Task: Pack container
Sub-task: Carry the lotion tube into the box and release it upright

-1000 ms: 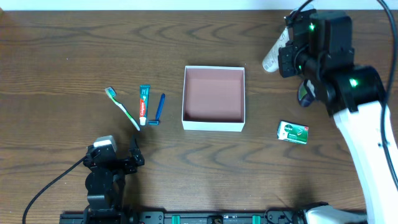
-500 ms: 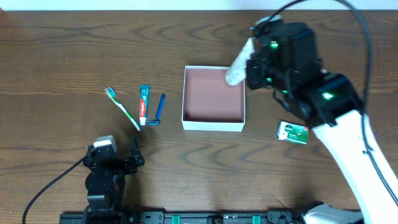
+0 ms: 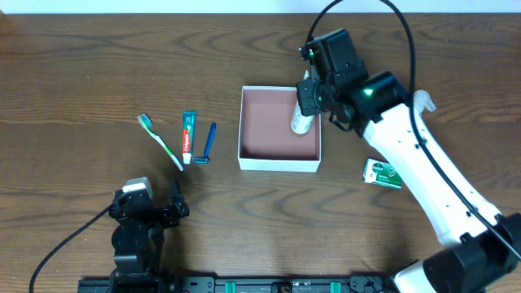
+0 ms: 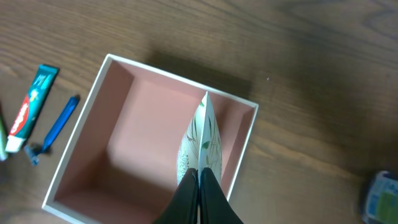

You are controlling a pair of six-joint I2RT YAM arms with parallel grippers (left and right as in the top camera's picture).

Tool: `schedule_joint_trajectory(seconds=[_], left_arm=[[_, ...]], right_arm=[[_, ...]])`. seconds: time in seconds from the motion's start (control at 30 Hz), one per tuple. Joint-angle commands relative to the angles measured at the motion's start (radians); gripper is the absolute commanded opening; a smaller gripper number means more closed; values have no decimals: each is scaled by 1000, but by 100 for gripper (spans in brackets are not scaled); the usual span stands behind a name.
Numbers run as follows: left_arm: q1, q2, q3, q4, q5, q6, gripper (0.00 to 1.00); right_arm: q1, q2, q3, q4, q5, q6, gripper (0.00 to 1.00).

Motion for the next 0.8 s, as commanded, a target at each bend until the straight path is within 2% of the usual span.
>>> schedule_joint_trajectory(seconds=[0.0, 0.27, 0.3, 0.33, 0.37, 0.47, 0.67, 0.77], left_arm=[[5, -6, -19, -4, -16, 13, 98], [5, -6, -19, -4, -16, 13, 98], [5, -6, -19, -4, -16, 13, 98], [5, -6, -19, -4, -16, 13, 98], [5, -6, -19, -4, -16, 13, 98], [5, -6, -19, -4, -16, 13, 98], [5, -6, -19, -4, -16, 13, 98], [5, -6, -19, -4, -16, 13, 98]], right_arm=[[-2, 24, 28, 34, 27, 16, 1], [-8, 57, 28, 99, 62, 16, 2], [-9, 57, 28, 100, 62, 16, 10], [-9, 57, 28, 99, 62, 16, 28], [-9, 57, 28, 99, 61, 16, 32], [-9, 57, 28, 98, 61, 16, 33], [-10, 40, 29, 98, 77, 16, 49], [-14, -5, 29, 98, 100, 15, 52]])
